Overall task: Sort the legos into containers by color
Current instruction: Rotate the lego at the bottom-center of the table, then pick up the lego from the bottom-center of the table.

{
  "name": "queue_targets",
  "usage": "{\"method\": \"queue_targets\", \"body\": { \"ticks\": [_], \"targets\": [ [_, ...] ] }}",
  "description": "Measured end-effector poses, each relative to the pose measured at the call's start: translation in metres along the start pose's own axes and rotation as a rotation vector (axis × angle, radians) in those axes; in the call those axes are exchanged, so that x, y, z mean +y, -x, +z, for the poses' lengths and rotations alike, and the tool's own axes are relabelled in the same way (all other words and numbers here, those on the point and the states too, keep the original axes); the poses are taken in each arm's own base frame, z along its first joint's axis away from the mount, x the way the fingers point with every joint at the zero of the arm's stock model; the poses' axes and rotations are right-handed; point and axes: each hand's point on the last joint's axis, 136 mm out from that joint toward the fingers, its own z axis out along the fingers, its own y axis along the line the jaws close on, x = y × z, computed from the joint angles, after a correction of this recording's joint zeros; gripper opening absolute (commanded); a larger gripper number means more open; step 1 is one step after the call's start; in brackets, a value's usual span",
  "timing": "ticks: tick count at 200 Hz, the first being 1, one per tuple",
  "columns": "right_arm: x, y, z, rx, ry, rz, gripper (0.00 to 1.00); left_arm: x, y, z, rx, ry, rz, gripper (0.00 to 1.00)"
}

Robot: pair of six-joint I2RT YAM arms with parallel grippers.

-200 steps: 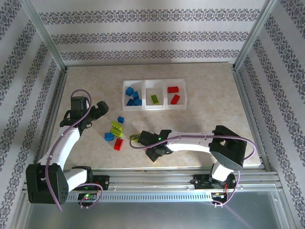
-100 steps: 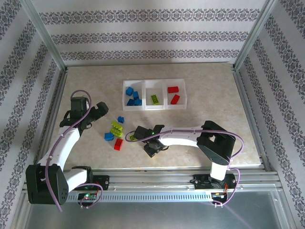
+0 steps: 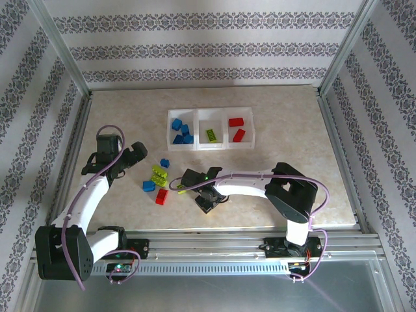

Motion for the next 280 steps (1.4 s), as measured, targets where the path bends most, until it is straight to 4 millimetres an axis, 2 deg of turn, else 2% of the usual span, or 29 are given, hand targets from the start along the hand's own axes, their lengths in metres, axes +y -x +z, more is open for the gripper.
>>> {"method": "queue_targets", "body": {
  "ticks": [44,86,115,180,203,221,280],
  "targets": [
    [-0.002,0.003,-0.001,-0.009,0.01,-0.016,0.54,0.0,0.0,0.0,0.0,0.0,0.0,1.0],
    [-0.015,0.044,-0.002,-0.155,0.017,0.049,0.55,0.0,0.0,0.0,0.0,0.0,0.0,1.0],
    [-0.015,0.054,-0.004,-0.195,0.022,0.059,0.54,0.0,0.0,0.0,0.0,0.001,0.0,1.0],
    [-0.015,0.055,-0.002,-0.196,0.022,0.075,0.52,0.001,0.0,0.0,0.0,0.004,0.002,1.0],
    [-0.017,0.044,0.004,-0.171,0.019,0.098,0.53,0.002,-0.001,0.0,0.001,0.01,0.002,1.0],
    [-0.016,0.04,0.002,-0.175,0.026,0.115,0.52,0.003,-0.001,0.0,0.003,0.012,0.001,1.0],
    [-0.012,0.034,0.003,-0.172,0.035,0.161,0.32,0.003,-0.002,0.0,0.007,0.014,0.001,1.0]
  ]
}}
